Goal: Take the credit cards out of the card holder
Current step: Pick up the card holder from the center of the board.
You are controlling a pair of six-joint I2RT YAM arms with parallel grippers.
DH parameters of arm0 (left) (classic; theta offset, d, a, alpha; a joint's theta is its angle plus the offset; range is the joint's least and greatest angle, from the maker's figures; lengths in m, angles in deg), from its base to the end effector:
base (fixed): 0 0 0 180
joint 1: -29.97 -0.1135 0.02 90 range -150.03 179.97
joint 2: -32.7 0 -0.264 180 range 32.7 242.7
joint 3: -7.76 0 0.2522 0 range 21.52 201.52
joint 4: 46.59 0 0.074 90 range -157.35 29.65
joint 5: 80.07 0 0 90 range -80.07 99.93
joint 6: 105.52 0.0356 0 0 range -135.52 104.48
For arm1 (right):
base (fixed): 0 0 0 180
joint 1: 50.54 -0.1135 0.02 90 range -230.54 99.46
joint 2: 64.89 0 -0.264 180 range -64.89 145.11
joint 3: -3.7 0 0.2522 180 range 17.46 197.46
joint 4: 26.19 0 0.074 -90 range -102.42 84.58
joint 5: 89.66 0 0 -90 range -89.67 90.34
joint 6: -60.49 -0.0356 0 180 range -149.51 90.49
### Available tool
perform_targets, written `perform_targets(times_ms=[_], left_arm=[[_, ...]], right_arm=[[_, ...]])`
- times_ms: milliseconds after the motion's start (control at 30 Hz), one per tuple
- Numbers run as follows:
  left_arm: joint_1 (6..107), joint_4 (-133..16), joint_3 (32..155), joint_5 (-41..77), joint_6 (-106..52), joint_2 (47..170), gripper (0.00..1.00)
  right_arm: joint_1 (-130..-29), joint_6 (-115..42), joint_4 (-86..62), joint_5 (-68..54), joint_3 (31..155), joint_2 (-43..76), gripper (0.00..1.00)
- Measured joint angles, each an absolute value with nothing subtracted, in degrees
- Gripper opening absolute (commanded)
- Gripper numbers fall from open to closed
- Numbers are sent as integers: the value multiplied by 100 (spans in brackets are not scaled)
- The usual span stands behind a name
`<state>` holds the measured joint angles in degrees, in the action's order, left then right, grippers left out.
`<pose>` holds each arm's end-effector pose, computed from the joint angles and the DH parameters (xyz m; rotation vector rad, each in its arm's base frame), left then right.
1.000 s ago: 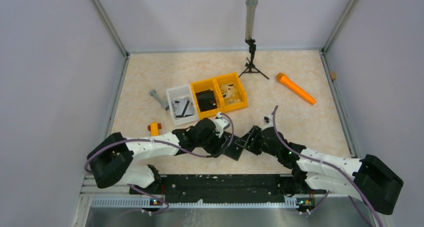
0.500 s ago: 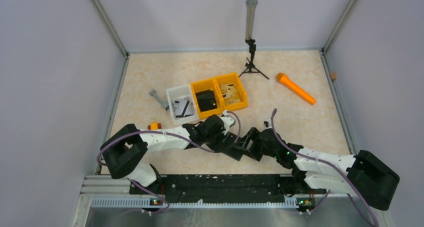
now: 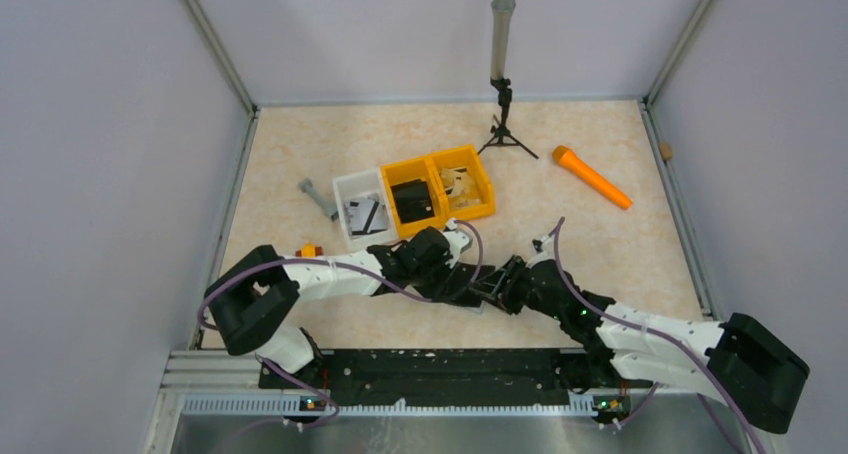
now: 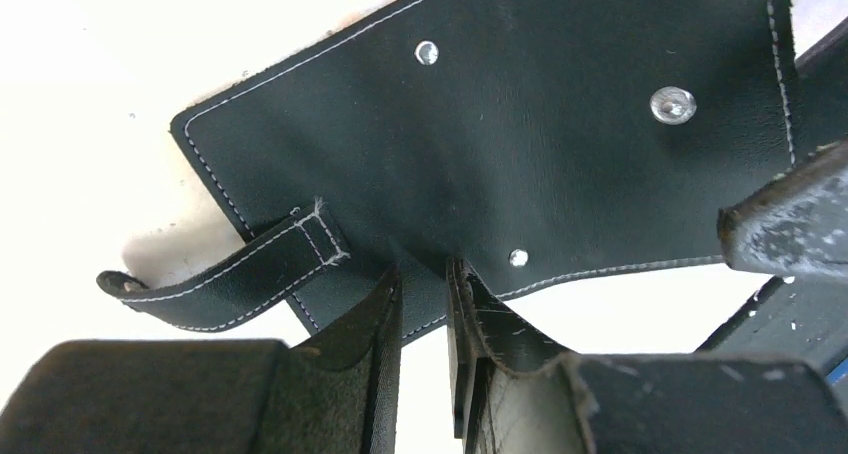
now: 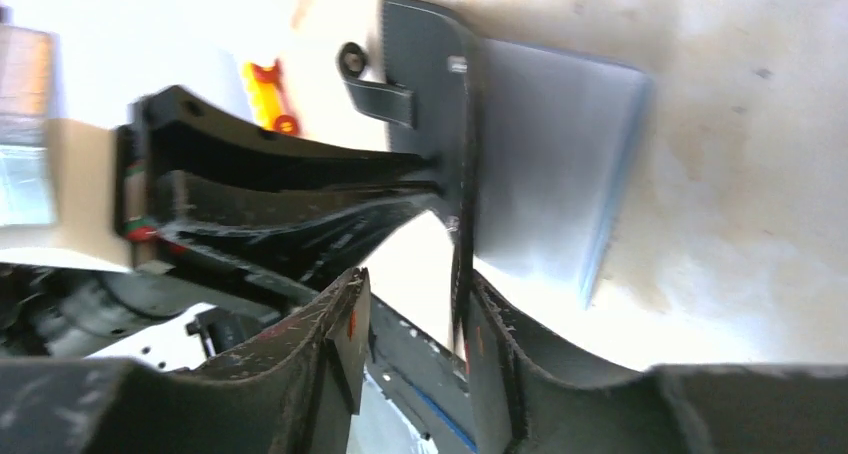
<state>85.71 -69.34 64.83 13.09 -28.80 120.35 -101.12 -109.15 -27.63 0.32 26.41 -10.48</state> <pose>0.1626 -0.2422 0.1611 0.9604 2.4067 -0.5454 0.1115 0.1357 0.1404 0.6048 2.3347 1.2567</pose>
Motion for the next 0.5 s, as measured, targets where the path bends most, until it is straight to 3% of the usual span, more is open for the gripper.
perform_targets(times_ms=[133,233,500], left_arm=[[8567,-6849,6480,1545,-2906,12057,26],[8571,-6823,6476,1698,-2915,12062,27],[8628,-6753,6214,1805,-2933,11727,52]], right_arm=[[-10099,-10906,-3069,50,2641,-1157,2],[-10073,-10928,-3176,46,2641,-1101,0],[-9957,-10891,-3115,-94,2660,-1087,0]])
